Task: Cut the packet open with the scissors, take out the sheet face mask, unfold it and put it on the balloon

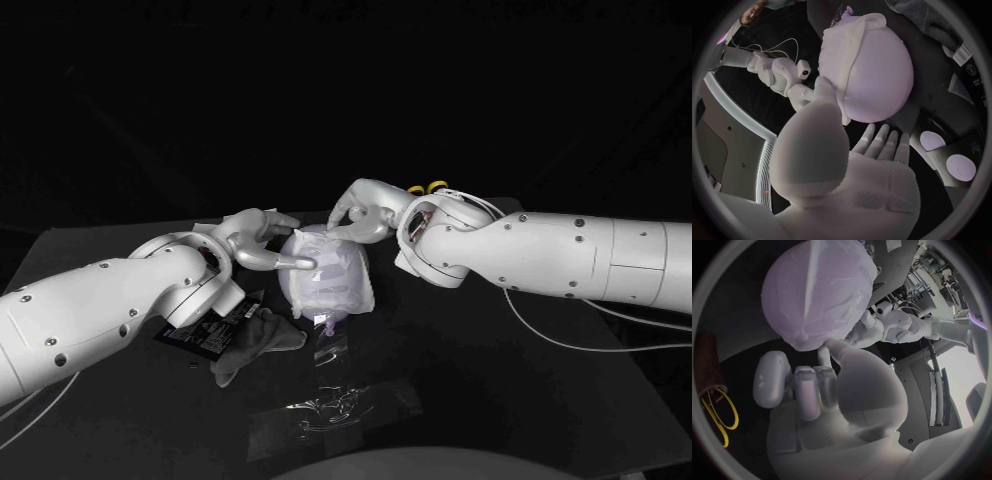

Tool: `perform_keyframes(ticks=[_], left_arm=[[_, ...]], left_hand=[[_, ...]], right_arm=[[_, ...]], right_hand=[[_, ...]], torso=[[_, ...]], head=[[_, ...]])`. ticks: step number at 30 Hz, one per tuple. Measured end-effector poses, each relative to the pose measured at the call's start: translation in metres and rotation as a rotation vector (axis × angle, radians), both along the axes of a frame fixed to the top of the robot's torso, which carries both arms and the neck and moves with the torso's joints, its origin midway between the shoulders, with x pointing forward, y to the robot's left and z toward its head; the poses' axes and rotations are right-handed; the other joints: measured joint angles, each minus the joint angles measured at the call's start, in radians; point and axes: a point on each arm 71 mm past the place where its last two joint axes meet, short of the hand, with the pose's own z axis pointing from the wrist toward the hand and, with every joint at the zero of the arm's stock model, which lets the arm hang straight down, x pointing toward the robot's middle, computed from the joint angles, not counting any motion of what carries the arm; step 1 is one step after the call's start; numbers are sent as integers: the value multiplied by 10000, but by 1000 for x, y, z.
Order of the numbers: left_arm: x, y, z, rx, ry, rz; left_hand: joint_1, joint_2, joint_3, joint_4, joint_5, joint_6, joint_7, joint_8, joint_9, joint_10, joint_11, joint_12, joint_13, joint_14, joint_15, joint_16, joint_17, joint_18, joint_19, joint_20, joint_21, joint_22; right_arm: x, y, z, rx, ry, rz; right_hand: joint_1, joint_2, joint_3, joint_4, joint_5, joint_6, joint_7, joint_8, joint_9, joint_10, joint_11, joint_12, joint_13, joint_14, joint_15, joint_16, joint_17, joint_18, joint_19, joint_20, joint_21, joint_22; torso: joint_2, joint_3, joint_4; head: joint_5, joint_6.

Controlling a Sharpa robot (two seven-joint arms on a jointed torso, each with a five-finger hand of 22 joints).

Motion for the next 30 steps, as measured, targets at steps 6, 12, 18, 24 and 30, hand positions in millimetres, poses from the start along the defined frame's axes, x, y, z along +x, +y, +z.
perform_keyframes(ticks=[6,12,18,24,30], left_arm=[[0,0,0,15,17,-7],[0,-1,0,19,25,-16],[0,-1,0,24,29,-17],[0,-1,0,24,31,-24],[0,-1,0,27,34,-26]], left_hand=[[0,0,0,0,0,0,0,0,-1,0,0,0,1,0,0,0,0,0,0,0,0,0],[-1,0,0,0,0,1,0,0,-1,0,0,0,1,0,0,0,1,0,0,0,0,1],[37,35,1,0,0,1,0,0,-2,1,0,0,1,1,0,0,1,0,0,0,0,1],[79,-2,1,0,0,1,0,0,-2,1,0,0,1,1,0,0,2,0,0,0,0,2],[78,-2,1,0,0,1,0,0,-2,1,0,0,2,1,0,0,2,-1,0,0,0,2]], right_arm=[[1,0,2,52,-264,3],[1,0,3,274,-495,-70],[2,-1,5,602,-653,-194],[5,-1,9,851,-792,-326],[12,0,11,954,-819,-488]], right_hand=[[1,130,164,4,-8,41,35,86,31,29,-28,-1,3,-25,-46,-7,-8,-1,7,-7,62,3],[21,162,275,-25,18,59,50,87,31,29,-28,-2,3,-26,-46,-11,-8,-3,9,-10,62,7],[5,204,316,-11,18,60,50,126,31,29,-28,-12,2,-27,-44,-5,-6,-7,41,-41,62,8],[-5,215,362,-56,8,59,49,199,31,28,-27,-19,-5,-28,-44,1,1,-12,40,-41,61,6],[-6,214,426,-66,0,58,48,200,31,28,-27,-33,-5,-29,-43,0,0,-70,6,-76,60,0]], torso=[[0,0,0],[-3,0,0],[-8,0,0],[-9,-3,6],[-9,-6,9]], head=[[-6,-11],[7,-15],[17,-19],[5,-14],[10,-2]])
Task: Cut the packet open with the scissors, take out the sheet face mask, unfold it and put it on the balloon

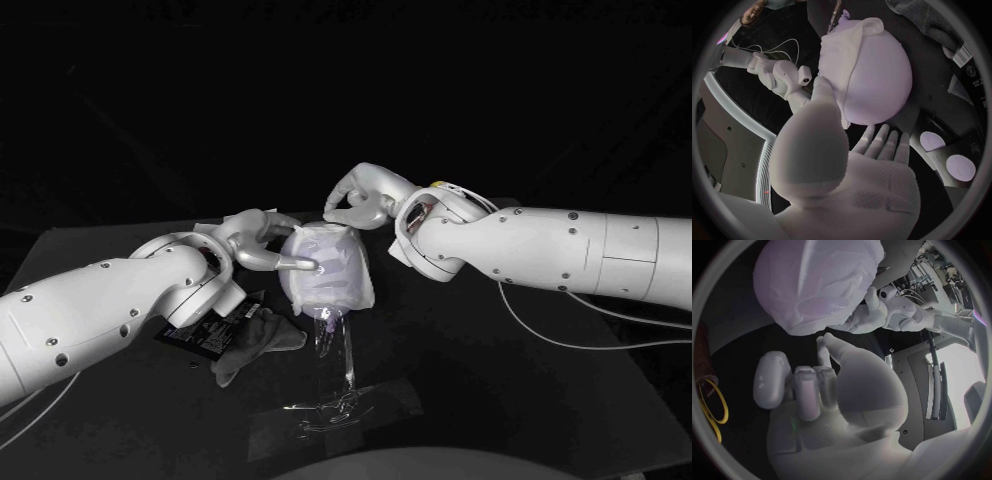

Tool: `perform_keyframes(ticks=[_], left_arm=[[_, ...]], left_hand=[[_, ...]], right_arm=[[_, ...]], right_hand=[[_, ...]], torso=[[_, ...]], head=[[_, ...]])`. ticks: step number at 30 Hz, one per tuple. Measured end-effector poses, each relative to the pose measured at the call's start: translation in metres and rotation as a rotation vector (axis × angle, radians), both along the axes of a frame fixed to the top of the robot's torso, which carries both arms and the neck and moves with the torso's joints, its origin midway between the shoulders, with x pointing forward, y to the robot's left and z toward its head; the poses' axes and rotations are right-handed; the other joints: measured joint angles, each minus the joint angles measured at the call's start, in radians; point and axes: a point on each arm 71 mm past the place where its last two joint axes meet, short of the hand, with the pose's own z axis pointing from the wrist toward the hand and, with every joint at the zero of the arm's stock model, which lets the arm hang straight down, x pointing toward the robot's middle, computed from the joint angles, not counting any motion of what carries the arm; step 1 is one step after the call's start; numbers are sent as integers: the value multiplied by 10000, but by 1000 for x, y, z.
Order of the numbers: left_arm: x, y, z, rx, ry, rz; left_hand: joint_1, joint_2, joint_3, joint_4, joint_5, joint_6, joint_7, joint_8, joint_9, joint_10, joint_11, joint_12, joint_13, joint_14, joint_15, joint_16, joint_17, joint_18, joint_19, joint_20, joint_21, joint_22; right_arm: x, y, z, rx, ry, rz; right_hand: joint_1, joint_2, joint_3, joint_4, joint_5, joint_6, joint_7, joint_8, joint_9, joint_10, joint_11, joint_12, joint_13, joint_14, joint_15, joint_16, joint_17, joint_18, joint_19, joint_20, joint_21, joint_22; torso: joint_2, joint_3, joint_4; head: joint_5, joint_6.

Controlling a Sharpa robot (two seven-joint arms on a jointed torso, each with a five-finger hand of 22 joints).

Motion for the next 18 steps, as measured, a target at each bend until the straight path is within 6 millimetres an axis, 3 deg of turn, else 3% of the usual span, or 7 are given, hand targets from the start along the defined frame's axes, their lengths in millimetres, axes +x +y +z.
perform_keyframes(ticks=[13,14,16,18], left_arm=[[0,0,0,5,8,-4],[0,0,0,6,8,-3],[0,0,0,7,9,-5],[0,0,0,6,9,-7]], left_hand=[[-1,1,0,0,0,0,0,0,0,0,0,0,0,0,0,0,1,0,0,0,0,0],[-1,1,0,0,0,0,0,0,2,0,0,0,0,0,0,0,1,-1,0,0,0,0],[-1,1,0,0,0,0,0,0,8,0,0,0,0,0,0,0,1,0,0,0,0,1],[-1,1,0,0,0,0,0,0,9,0,0,0,0,0,0,0,1,0,0,0,0,0]], right_arm=[[7,-2,1,103,288,-188],[6,-3,1,128,317,-192],[4,-6,1,181,401,-197],[2,-7,2,200,467,-187]], right_hand=[[-163,-29,25,31,8,-49,-43,30,0,-1,1,33,8,-2,2,-11,-7,-4,-1,0,-38,4],[-279,-144,-19,80,53,-136,-51,94,3,-1,1,33,8,-2,2,-17,-7,-4,-1,0,-38,4],[-943,-319,-373,497,136,-413,93,93,396,-8,66,33,8,0,4,-35,-9,-4,-1,0,-38,5],[-1439,-504,-676,855,78,-566,203,-105,395,-1,108,33,8,19,58,-25,-8,-5,-2,1,-19,6]], torso=[[9,-8,-3],[8,-9,-4],[8,-13,-12],[6,-12,-14]], head=[[7,2],[7,2],[11,-3],[13,-8]])
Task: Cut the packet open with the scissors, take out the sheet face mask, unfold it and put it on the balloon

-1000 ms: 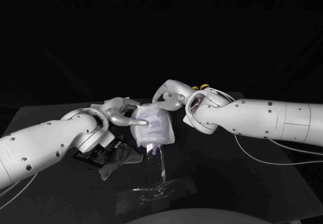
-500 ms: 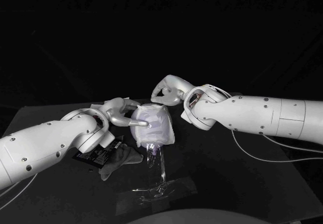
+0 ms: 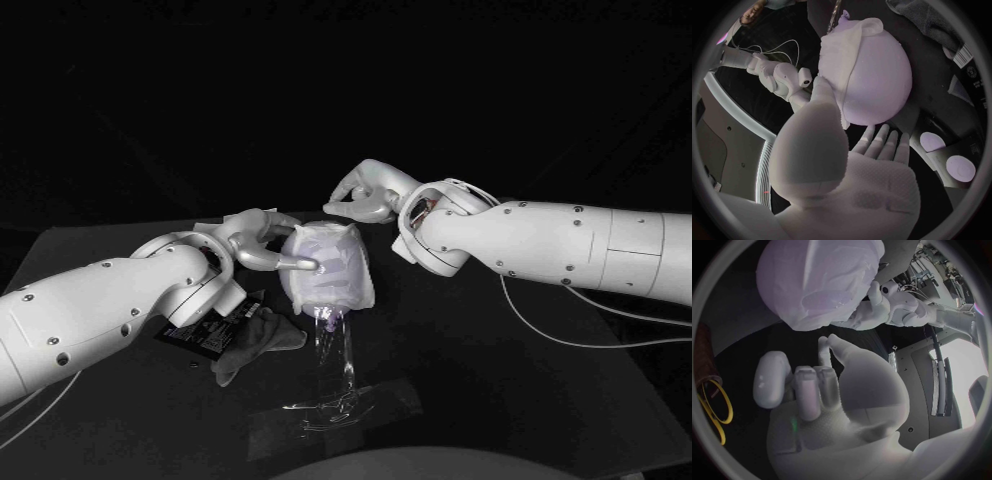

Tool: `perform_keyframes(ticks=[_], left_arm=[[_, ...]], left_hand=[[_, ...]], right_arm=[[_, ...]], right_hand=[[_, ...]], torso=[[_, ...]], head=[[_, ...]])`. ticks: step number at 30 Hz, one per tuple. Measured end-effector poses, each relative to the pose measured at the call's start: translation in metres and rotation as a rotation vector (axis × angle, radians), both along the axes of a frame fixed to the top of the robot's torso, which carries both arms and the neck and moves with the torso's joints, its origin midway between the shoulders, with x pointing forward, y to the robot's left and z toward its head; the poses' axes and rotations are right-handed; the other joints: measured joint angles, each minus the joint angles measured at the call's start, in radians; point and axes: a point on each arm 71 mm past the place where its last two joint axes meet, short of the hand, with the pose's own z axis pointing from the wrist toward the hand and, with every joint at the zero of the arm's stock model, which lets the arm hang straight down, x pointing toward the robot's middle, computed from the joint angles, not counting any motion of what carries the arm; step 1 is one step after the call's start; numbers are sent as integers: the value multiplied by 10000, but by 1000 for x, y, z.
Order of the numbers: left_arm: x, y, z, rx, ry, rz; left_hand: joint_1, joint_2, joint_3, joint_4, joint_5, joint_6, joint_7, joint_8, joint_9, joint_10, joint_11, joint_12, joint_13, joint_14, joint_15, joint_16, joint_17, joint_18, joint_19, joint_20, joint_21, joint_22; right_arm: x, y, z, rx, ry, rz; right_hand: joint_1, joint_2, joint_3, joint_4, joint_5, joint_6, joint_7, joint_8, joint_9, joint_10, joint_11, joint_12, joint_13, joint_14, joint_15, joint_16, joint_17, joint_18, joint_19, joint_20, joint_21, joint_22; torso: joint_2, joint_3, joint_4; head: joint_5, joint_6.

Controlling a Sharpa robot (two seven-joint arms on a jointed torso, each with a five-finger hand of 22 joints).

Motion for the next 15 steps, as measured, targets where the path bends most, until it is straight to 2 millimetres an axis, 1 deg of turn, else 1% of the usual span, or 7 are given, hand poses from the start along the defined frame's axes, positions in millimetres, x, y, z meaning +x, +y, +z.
perform_keyframes(ticks=[1,2,4,7,12,14,15], left_arm=[[0,0,0,1,0,0],[0,0,0,1,0,0],[0,0,0,2,0,2],[0,0,0,5,0,6],[0,0,0,6,1,5],[0,0,0,5,1,2],[0,0,0,5,1,2]], left_hand=[[0,0,0,0,0,0,0,0,0,0,0,0,0,0,0,0,0,0,0,0,0,0],[0,0,0,0,0,0,0,0,0,0,0,0,0,0,0,0,0,0,0,0,0,0],[0,0,0,0,0,0,0,0,0,0,0,0,0,0,0,0,0,1,0,0,0,0],[0,0,0,0,0,0,0,0,0,0,0,0,0,0,0,0,0,1,0,0,0,0],[0,0,0,0,0,0,0,0,-1,0,0,0,0,0,0,0,0,1,0,0,0,0],[-1,0,0,0,0,0,0,0,-1,0,0,0,0,0,0,0,1,0,0,0,0,0],[-1,0,0,0,0,0,0,0,-1,0,0,0,0,0,0,0,1,0,0,0,0,1]], right_arm=[[-2,-1,0,7,71,16],[-3,-2,0,1,156,35],[-5,-3,-1,-17,269,72],[-8,-3,-2,-87,498,141],[-9,-3,-4,-203,773,176],[-9,-3,-4,-253,868,172],[-9,-3,-5,-275,903,169]], right_hand=[[-165,-92,-109,121,0,-52,21,-61,-41,-20,20,0,0,-5,5,9,0,0,2,2,26,0],[-328,-236,-243,314,0,-94,62,-133,-93,-16,55,-1,-1,-31,41,24,0,-2,22,22,70,1],[-437,-344,-377,477,0,-139,107,-197,-131,3,74,-1,-1,-1,71,25,0,-3,43,44,74,1],[-485,-393,-497,597,0,-154,121,-231,-147,3,74,-1,-3,-1,71,25,1,-3,45,104,75,1],[-485,-393,-540,641,0,-154,120,-271,-164,3,74,-3,-9,-2,71,25,2,-3,40,111,74,0],[-485,-393,-540,641,1,-184,150,-271,-165,1,76,-13,-8,-1,72,25,5,-3,40,111,82,-1],[-485,-392,-540,641,1,-185,151,-271,-165,-31,109,-14,-8,-2,72,24,9,-4,39,111,114,-2]], torso=[[-2,1,0],[-7,5,0],[-9,7,0],[-12,18,0],[-12,23,0],[-11,23,0],[-9,23,0]], head=[[4,-3],[7,-4],[8,-5],[9,5],[1,24],[-9,31],[-11,32]])
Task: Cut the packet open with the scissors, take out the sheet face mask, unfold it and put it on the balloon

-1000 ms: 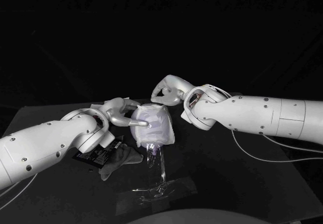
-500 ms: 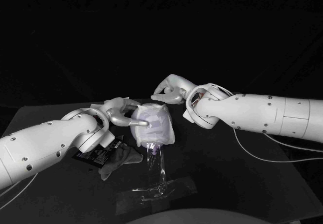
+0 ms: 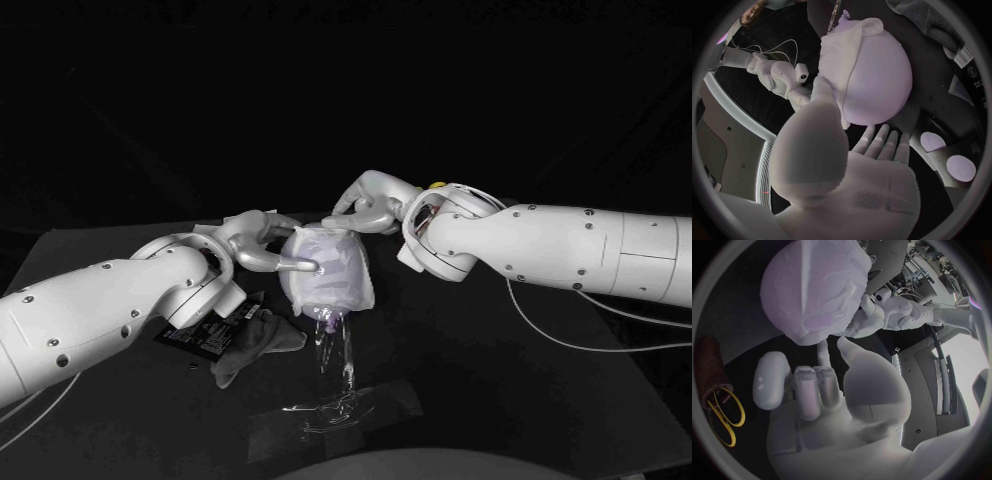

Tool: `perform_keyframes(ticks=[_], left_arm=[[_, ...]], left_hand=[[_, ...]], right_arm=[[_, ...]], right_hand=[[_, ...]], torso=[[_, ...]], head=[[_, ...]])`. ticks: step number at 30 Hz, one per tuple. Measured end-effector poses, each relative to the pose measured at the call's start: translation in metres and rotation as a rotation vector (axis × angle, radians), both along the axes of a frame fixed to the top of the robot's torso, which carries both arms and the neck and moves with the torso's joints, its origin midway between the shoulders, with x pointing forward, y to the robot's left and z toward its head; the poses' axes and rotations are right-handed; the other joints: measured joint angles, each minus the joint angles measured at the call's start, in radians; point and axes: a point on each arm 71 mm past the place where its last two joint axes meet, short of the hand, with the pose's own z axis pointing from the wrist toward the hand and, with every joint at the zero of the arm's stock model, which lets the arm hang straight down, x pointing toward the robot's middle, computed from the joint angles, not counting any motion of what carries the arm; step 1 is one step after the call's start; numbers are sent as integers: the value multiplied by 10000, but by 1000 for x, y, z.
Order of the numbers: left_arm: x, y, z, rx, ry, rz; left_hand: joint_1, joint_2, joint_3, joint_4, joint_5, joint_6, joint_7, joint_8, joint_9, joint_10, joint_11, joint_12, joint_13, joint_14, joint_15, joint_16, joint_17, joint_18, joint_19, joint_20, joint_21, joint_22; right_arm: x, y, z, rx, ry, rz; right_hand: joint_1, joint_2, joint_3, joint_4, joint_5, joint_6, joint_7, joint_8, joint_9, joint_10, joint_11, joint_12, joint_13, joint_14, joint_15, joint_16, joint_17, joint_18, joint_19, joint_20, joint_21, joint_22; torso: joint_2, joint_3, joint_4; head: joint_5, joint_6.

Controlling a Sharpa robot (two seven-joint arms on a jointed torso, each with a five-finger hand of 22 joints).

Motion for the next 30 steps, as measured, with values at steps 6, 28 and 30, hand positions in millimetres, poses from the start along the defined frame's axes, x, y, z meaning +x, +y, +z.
perform_keyframes(ticks=[6,28,30], left_arm=[[0,0,0,0,2,-2],[0,0,0,10,15,9],[0,1,0,12,16,11]], left_hand=[[0,0,0,0,0,0,0,0,0,-37,-37,0,8,0,0,0,0,0,0,0,0,0],[-1,0,0,0,0,0,0,0,-2,-37,-37,0,7,0,0,0,1,0,0,0,0,0],[-1,0,0,0,0,0,0,0,-2,-37,-37,0,7,0,0,0,0,0,0,0,0,0]], right_arm=[[2,1,-2,-123,174,-15],[4,4,-6,-414,527,123],[4,5,-6,-434,558,149]], right_hand=[[321,15,0,0,0,-1,0,-60,-18,-1,0,-5,5,-1,1,-7,0,0,-1,0,0,-5],[519,37,-68,67,1,-2,-4,-78,-52,-3,-3,14,4,-17,17,0,-9,-2,17,54,-1,3],[518,37,-82,82,2,-16,-18,-79,-56,-4,-3,14,-1,-18,17,0,-8,-2,17,54,-1,3]], torso=[[7,-6,8],[3,-5,0],[3,-2,0]], head=[[-9,-12],[11,-63],[11,-69]])
